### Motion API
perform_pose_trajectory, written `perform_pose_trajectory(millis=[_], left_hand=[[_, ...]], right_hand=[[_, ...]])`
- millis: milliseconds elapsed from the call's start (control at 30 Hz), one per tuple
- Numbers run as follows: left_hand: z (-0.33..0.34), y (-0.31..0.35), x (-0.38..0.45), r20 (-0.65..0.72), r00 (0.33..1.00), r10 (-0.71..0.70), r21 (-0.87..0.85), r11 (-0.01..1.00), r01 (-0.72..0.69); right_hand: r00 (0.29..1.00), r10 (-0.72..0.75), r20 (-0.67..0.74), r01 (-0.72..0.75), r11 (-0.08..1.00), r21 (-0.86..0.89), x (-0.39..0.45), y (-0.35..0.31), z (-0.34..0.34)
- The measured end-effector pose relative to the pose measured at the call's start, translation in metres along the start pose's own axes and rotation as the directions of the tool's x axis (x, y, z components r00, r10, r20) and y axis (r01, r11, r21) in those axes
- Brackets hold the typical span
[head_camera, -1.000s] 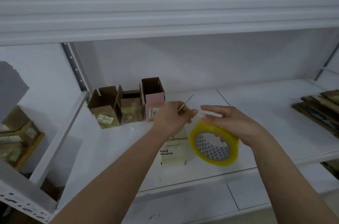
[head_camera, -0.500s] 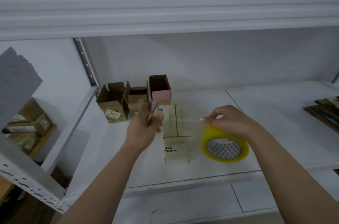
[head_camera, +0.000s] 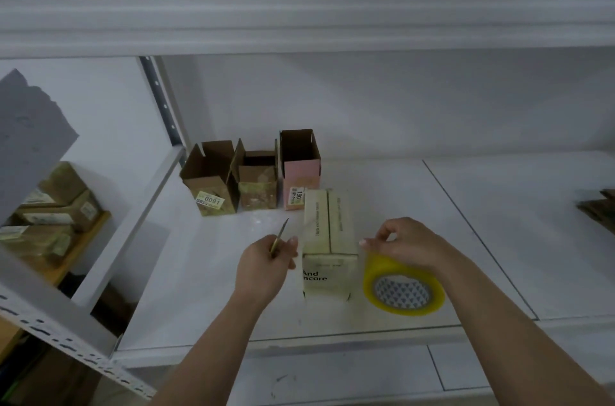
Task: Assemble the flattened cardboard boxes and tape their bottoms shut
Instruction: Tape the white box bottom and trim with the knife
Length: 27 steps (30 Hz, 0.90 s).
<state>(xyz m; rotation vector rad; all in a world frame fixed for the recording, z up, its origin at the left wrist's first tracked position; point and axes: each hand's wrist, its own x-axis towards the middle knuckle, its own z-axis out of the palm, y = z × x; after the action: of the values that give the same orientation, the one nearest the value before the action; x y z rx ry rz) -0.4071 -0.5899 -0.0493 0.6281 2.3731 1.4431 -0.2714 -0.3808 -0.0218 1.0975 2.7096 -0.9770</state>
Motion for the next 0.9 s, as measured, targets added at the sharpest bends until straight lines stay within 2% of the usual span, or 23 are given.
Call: perform_pose_trajectory(millis=[67, 167, 233, 433, 533, 667, 767, 833, 900], left_hand=[[0.010, -0.008, -0.005, 0.026, 0.999, -0.047, -0.120, 0.991, 0.050], [0.023, -0.010, -0.009, 0.032, 0.996, -0.087, -0.243, 0.966, 0.092], [0.029, -0.015, -0.009, 0.056, 0.992, -0.115, -0.256, 0.959, 0.125], [0.057, -0.058, -0.028, 0.195, 0.921, -0.338, -0.260, 0.888, 0.381], [0.046, -0.062, -0.018, 0.170, 0.923, -0.345, -0.188, 0.908, 0.374], [0.010, -0.030, 0.003, 0.120, 0.972, -0.203, -0.208, 0.952, 0.224], [-0.002, 0.021, 0.016, 0.156, 0.988, 0.011, -0.301, 0.953, 0.037], [0.003, 0.053, 0.020, 0.244, 0.951, 0.188, -0.261, 0.958, -0.122], [0.017, 0.073, 0.019, 0.386, 0.885, 0.260, -0.236, 0.955, -0.178]], right_hand=[[0.999, 0.003, 0.039, -0.008, 0.991, 0.131, 0.002, 0.005, 0.012], [0.999, -0.013, 0.035, 0.005, 0.978, 0.209, 0.003, 0.009, 0.020], [0.999, -0.009, 0.031, 0.002, 0.971, 0.237, 0.004, 0.010, 0.020], [1.000, 0.001, 0.028, -0.007, 0.973, 0.229, 0.004, 0.011, 0.022], [1.000, 0.013, 0.025, -0.018, 0.974, 0.226, 0.006, 0.012, 0.020], [1.000, 0.004, 0.029, -0.011, 0.975, 0.224, 0.005, 0.011, 0.020], [0.999, -0.002, 0.039, -0.008, 0.968, 0.249, 0.004, 0.009, 0.018], [0.999, -0.001, 0.041, -0.010, 0.964, 0.266, 0.003, 0.008, 0.015], [0.999, -0.003, 0.046, -0.010, 0.962, 0.272, 0.003, 0.008, 0.014]])
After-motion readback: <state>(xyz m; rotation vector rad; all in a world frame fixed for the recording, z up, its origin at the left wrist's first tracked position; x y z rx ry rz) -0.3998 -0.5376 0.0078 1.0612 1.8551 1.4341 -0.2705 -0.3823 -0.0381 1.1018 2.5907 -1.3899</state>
